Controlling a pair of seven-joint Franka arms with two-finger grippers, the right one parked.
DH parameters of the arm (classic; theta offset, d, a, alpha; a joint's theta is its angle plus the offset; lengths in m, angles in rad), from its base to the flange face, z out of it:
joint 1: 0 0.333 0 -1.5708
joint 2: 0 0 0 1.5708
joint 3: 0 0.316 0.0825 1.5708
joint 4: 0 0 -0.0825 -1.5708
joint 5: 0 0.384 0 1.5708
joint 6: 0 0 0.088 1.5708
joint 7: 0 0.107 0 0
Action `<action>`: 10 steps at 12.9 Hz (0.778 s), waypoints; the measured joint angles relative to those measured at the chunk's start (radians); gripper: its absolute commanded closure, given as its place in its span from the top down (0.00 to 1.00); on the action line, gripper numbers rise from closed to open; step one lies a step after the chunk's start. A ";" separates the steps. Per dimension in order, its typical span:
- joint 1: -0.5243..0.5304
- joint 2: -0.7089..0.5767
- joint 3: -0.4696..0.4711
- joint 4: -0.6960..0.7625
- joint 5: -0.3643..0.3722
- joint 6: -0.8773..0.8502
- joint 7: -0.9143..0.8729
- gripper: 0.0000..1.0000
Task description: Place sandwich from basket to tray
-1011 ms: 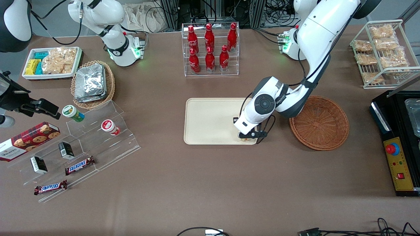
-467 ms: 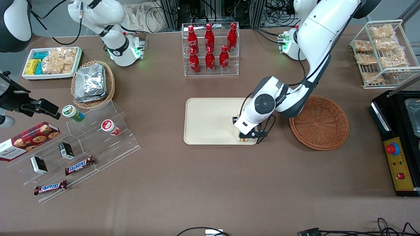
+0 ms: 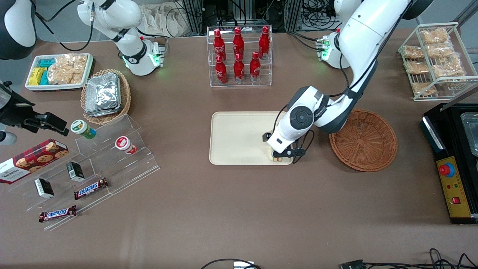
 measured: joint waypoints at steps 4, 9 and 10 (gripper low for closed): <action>0.025 -0.136 0.001 0.160 0.000 -0.351 -0.004 1.00; 0.058 -0.359 0.104 0.253 -0.001 -0.549 0.103 1.00; 0.059 -0.407 0.159 0.225 -0.006 -0.550 0.162 1.00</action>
